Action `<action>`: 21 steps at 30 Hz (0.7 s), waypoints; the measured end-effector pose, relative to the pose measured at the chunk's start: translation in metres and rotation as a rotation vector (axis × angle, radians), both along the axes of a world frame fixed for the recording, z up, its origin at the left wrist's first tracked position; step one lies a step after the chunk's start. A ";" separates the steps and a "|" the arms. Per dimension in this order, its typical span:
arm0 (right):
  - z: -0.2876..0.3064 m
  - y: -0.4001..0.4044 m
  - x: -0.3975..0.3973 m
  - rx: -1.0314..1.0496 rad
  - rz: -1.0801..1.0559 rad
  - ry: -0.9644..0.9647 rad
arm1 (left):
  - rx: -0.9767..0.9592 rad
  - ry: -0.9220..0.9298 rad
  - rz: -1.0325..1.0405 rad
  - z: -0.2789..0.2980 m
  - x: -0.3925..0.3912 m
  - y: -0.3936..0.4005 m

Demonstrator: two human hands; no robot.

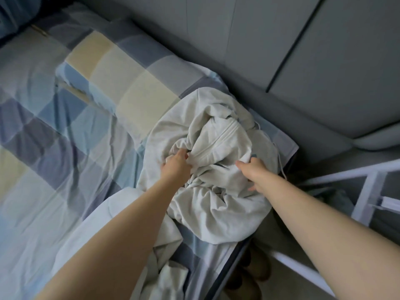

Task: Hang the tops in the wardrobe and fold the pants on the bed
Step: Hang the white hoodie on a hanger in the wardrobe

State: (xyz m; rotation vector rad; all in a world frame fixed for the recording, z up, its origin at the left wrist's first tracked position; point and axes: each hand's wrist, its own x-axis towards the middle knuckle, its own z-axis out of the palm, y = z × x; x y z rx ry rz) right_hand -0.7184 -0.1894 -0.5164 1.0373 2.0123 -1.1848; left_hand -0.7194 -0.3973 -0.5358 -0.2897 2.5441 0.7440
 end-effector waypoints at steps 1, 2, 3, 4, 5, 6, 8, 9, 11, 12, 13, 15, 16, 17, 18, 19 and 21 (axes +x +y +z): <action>-0.004 -0.002 0.001 -0.013 -0.025 -0.001 | 0.038 0.007 -0.004 -0.002 0.005 -0.001; -0.006 -0.004 0.003 -0.024 -0.065 0.013 | 0.098 0.022 0.004 -0.002 0.010 -0.002; -0.005 -0.004 0.005 -0.054 -0.137 0.030 | 0.171 0.036 0.031 -0.001 0.016 -0.003; -0.003 -0.004 0.008 -0.113 -0.254 0.032 | 0.243 0.048 0.082 0.001 0.022 -0.004; 0.005 -0.003 0.010 -0.186 -0.388 0.020 | 0.306 0.066 0.144 0.007 0.025 -0.006; 0.015 -0.001 0.012 -0.267 -0.505 0.003 | 0.369 0.089 0.218 0.015 0.026 -0.008; 0.037 0.005 0.017 -0.382 -0.646 -0.003 | 0.500 0.120 0.405 0.036 0.025 -0.011; 0.052 0.011 0.017 -0.433 -0.702 0.025 | 0.558 0.128 0.488 0.053 0.023 -0.011; 0.082 0.018 0.017 -0.557 -0.808 0.111 | 0.650 0.141 0.583 0.087 0.019 -0.012; 0.100 0.021 0.015 -0.598 -0.837 0.161 | 0.694 0.149 0.604 0.107 0.017 -0.010; 0.121 0.023 0.014 -0.608 -0.847 0.206 | 0.731 0.165 0.615 0.129 0.015 -0.008; 0.161 0.025 0.010 -0.574 -0.854 0.280 | 0.763 0.204 0.645 0.170 0.014 -0.008; 0.185 0.028 0.009 -0.564 -0.844 0.324 | 0.779 0.214 0.670 0.194 0.016 -0.008; 0.209 0.029 0.009 -0.570 -0.826 0.364 | 0.794 0.207 0.697 0.216 0.021 -0.009; 0.230 0.028 0.010 -0.598 -0.802 0.400 | 0.803 0.194 0.721 0.234 0.027 -0.011; 0.253 0.026 0.011 -0.641 -0.772 0.432 | 0.806 0.179 0.724 0.252 0.034 -0.014; 0.301 0.021 0.019 -0.715 -0.711 0.489 | 0.845 0.159 0.702 0.292 0.053 -0.019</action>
